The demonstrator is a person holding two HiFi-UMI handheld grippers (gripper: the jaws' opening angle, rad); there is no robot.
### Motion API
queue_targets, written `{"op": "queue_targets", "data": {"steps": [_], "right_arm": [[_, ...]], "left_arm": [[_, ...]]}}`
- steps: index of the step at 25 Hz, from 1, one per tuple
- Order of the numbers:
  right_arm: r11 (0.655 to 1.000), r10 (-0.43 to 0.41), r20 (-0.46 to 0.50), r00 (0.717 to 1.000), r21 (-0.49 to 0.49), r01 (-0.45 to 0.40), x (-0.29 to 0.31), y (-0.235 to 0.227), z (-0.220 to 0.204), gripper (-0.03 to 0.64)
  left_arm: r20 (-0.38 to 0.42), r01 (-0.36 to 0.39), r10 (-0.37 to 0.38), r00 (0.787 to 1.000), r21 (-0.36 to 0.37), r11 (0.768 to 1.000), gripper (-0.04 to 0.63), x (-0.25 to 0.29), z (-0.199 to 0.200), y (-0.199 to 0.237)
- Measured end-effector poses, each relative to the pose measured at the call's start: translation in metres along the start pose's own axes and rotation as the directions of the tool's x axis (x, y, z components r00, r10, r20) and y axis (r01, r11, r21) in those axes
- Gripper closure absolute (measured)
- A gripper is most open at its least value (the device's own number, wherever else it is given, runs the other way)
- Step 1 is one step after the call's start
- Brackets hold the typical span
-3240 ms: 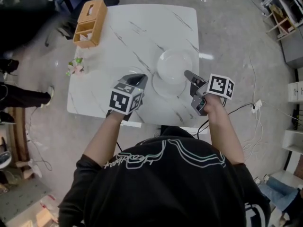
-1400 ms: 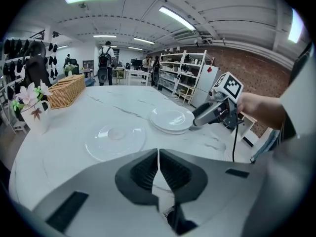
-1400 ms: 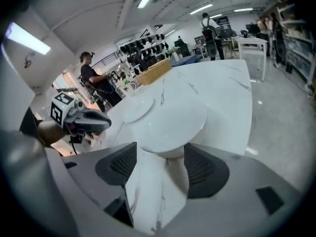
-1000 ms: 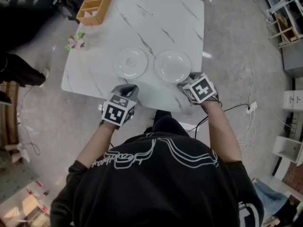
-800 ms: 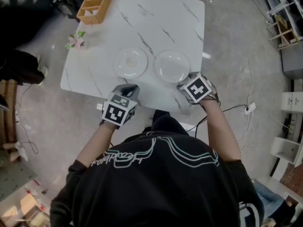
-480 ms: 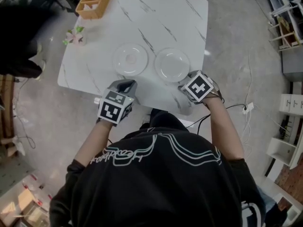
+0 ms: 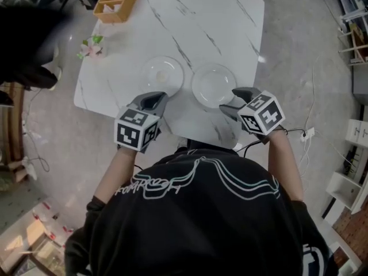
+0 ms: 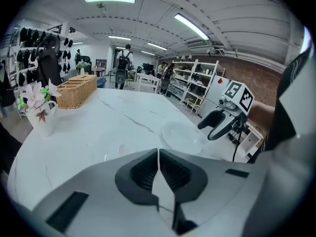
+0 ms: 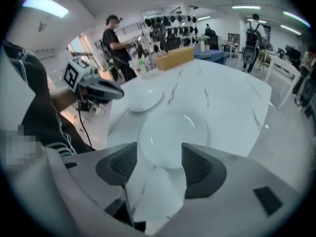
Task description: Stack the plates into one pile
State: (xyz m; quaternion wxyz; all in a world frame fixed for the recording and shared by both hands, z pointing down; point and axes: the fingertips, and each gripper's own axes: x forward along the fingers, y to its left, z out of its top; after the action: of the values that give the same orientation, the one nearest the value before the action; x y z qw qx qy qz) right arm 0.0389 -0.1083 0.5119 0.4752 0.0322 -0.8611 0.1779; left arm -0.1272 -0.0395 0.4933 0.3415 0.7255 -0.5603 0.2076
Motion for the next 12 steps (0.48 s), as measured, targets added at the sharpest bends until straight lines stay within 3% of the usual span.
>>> {"op": "queue_targets", "data": {"steps": [3,5,8,12], "right_arm": [[0.988,0.092,0.209,0.974,0.100,-0.115,-0.005,0.001,0.040,0.321],[0.980,0.112,0.293,0.949,0.127,-0.155,-0.005,-0.003,0.059,0.322],[0.982,0.125,0.358,0.925,0.092,-0.168,-0.004,-0.008,0.083,0.334],[0.982,0.123,0.421,0.899,0.079,-0.171,-0.002,-0.014,0.102,0.421]], "left_arm": [[0.012,-0.011,0.011,1.000,-0.011,1.000,0.565,0.003,0.016,0.002],[0.009,-0.018,0.018,1.000,-0.021,1.000,0.565,0.006,0.023,0.004],[0.009,-0.032,0.032,0.999,-0.034,0.999,0.565,0.011,0.033,0.009],[-0.004,-0.054,0.054,0.999,-0.050,0.997,0.565,0.014,0.039,0.017]]}}
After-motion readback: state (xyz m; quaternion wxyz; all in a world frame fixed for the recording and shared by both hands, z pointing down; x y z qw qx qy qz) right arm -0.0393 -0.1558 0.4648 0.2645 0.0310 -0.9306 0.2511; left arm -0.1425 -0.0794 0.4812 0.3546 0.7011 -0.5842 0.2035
